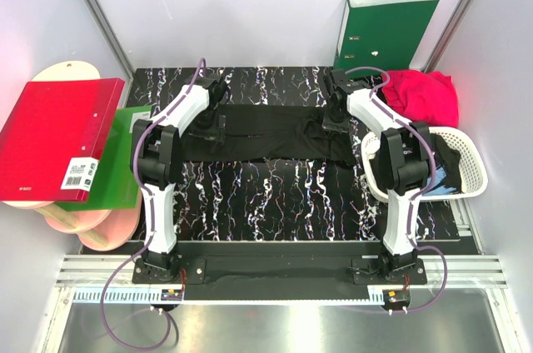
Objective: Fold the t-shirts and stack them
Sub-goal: Fold the other side of the tshirt into a rectangle
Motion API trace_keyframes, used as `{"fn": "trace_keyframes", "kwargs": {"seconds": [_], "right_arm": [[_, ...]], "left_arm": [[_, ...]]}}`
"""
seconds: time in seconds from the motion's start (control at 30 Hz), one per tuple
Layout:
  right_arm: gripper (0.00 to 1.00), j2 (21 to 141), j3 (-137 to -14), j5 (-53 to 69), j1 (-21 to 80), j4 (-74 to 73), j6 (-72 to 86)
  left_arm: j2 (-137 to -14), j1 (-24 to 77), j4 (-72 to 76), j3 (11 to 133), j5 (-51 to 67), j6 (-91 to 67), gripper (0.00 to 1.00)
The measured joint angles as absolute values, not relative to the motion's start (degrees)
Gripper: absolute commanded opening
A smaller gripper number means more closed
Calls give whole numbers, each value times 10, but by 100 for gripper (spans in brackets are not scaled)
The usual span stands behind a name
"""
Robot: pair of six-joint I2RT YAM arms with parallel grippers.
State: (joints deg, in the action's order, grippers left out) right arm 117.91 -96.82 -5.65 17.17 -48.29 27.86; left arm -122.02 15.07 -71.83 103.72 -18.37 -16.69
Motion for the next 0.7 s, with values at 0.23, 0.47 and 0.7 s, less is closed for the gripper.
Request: {"fn": "trace_keyframes", "kwargs": {"seconds": [0.23,0.47,0.7], "right_arm": [[0,1204,-983,-46,171,-479,279],[0,1192,-1011,-74,170,-455,270],[0,1174,-1013,-146,168,-423,255]], "left_arm": [[-1220,151,-718,1035,-185,-167,99],[-1220,151,-718,1035,-186,-167,99],[-1220,151,-718,1035,-186,-166,99]]}}
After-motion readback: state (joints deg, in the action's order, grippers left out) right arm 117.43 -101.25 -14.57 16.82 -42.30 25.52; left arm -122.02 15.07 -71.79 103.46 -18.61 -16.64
